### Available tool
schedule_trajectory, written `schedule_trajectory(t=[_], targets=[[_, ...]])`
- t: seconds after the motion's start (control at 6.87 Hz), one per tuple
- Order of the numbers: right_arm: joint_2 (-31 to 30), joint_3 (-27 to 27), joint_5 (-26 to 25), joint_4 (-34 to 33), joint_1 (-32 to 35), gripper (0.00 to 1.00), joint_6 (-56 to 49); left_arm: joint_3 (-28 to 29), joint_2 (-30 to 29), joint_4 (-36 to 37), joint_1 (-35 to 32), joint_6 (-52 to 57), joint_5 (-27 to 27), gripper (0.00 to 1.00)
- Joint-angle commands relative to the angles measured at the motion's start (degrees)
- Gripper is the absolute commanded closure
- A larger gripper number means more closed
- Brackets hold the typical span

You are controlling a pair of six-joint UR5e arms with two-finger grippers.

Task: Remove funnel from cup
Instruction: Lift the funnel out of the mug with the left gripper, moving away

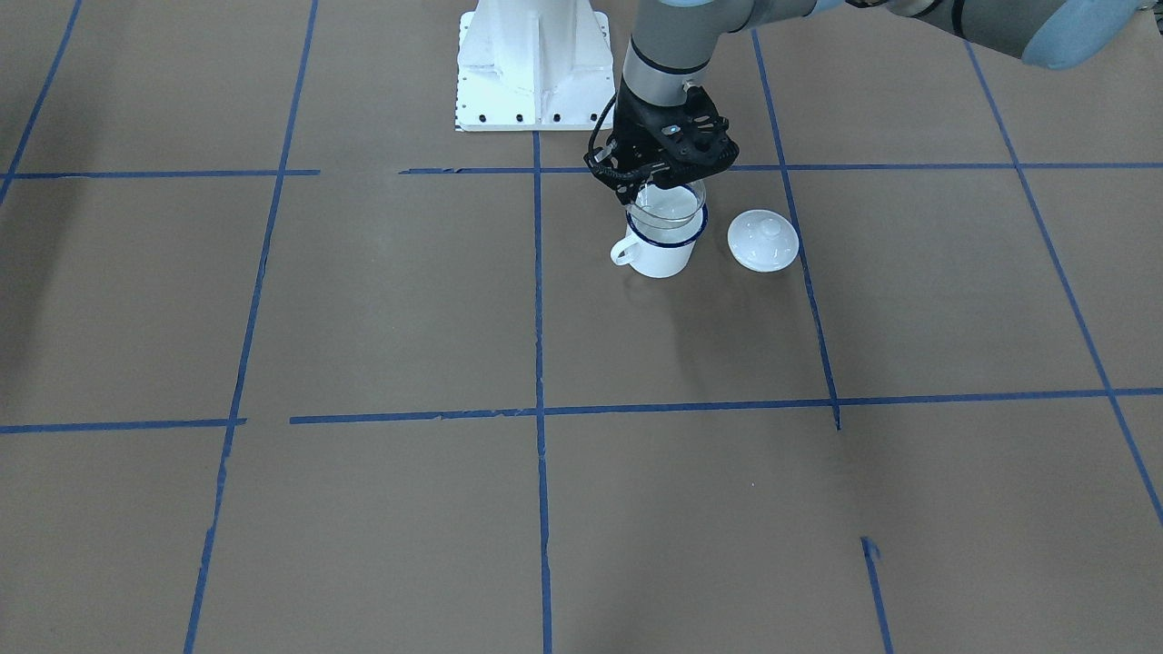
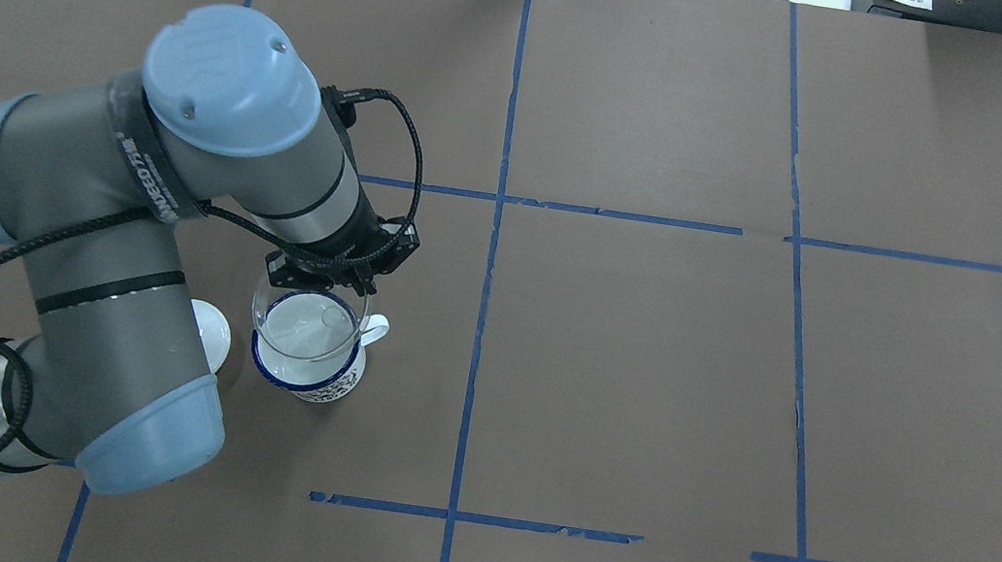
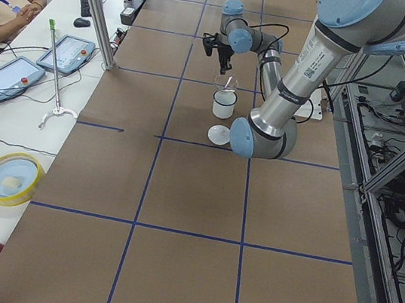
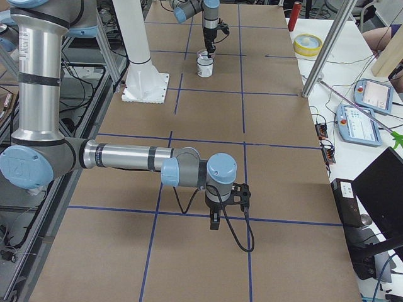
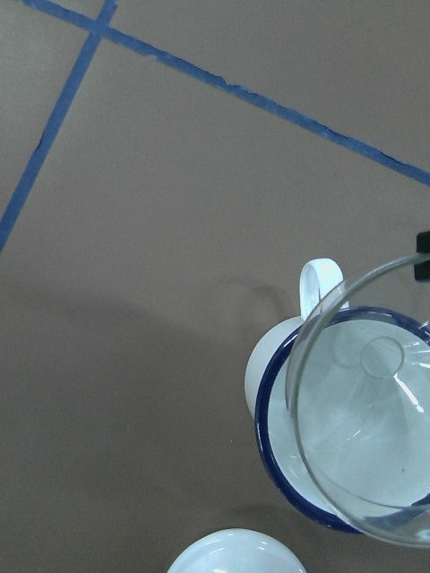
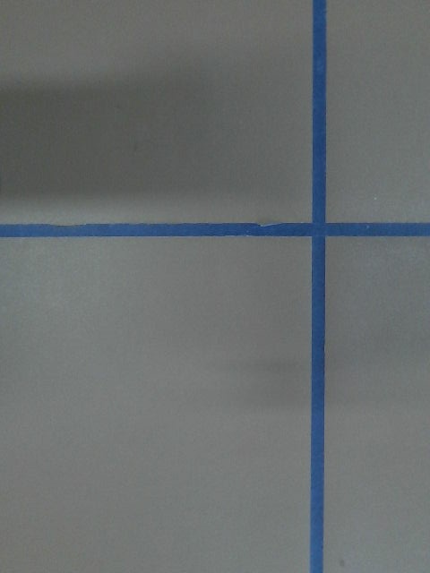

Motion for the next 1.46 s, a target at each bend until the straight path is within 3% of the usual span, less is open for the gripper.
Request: schedule_trajectory(t=[0.0, 0.44, 0.73, 0.87, 1.16, 1.31], targets=[[0.0, 0.0, 0.0, 0.0, 0.0, 0.00, 0.0, -4.1, -0.3, 0.5, -5.4, 0.0, -0.4, 1.00], [0.0, 0.0, 0.0, 0.0, 0.0, 0.00, 0.0, -5.5, -0.3, 0.4, -11.1, 0.1, -2.0, 1.00], [0.0, 0.0, 0.0, 0.0, 0.0, 0.00, 0.0, -1.5, -0.2, -3.8, -15.7, 0.6, -1.7, 1.00], [0.0, 0.0, 0.0, 0.0, 0.0, 0.00, 0.0, 5.4, -0.1, -12.3, -17.2, -0.1, -1.6, 1.00], [0.0, 0.0, 0.0, 0.0, 0.0, 0.00, 0.0, 14.0, 0.5, -27.5, -20.1, -3.4, -0.9, 1.00], [0.0, 0.0, 0.0, 0.0, 0.0, 0.00, 0.0, 19.8, 1.1, -38.6, -20.0, -8.4, 5.1, 1.00]])
